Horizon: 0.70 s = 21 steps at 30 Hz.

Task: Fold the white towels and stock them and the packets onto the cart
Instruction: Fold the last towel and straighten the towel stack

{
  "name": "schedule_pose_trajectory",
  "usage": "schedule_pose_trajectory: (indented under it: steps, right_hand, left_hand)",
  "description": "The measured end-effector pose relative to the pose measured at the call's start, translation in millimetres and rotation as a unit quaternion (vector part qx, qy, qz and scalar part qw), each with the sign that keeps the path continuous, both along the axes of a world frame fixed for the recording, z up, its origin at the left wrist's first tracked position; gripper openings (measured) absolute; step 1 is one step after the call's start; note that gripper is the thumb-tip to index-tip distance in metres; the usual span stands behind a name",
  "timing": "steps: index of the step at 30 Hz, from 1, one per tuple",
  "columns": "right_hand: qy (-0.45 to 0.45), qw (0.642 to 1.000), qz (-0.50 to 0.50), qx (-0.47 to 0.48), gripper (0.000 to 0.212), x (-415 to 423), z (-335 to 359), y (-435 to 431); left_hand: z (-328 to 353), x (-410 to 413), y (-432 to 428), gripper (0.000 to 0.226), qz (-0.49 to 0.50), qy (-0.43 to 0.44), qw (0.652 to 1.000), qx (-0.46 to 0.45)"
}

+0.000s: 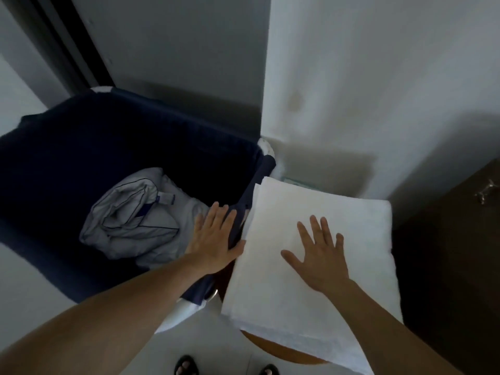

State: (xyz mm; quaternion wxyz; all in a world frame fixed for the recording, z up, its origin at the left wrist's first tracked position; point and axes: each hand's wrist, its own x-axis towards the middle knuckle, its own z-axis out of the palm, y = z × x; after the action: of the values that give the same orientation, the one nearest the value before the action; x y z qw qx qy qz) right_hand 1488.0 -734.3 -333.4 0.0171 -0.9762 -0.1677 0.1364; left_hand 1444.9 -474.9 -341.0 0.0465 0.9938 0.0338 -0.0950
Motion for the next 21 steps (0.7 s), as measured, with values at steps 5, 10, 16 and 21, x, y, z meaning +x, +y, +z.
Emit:
schedule_pose_trajectory:
  steps: [5,10,16,21]
  right_hand:
    - [0.002,0.998,0.057,0.024,0.116,11,13,91]
    - [0.015,0.993,0.110,0.030,0.084,33,4,201]
    - [0.103,0.991,0.076,0.045,0.079,59,-45,325]
    - [0.176,0.984,0.011,0.036,0.084,84,-110,382]
  left_hand:
    - [9,-15,98,0.090,0.058,-0.015,0.998,-0.023]
    - [-4,-7,200,0.097,0.097,-0.024,0.994,-0.044]
    - [-45,37,309,0.091,0.085,0.002,0.992,-0.091]
    - [-97,71,371,0.090,0.056,0.026,0.994,-0.088]
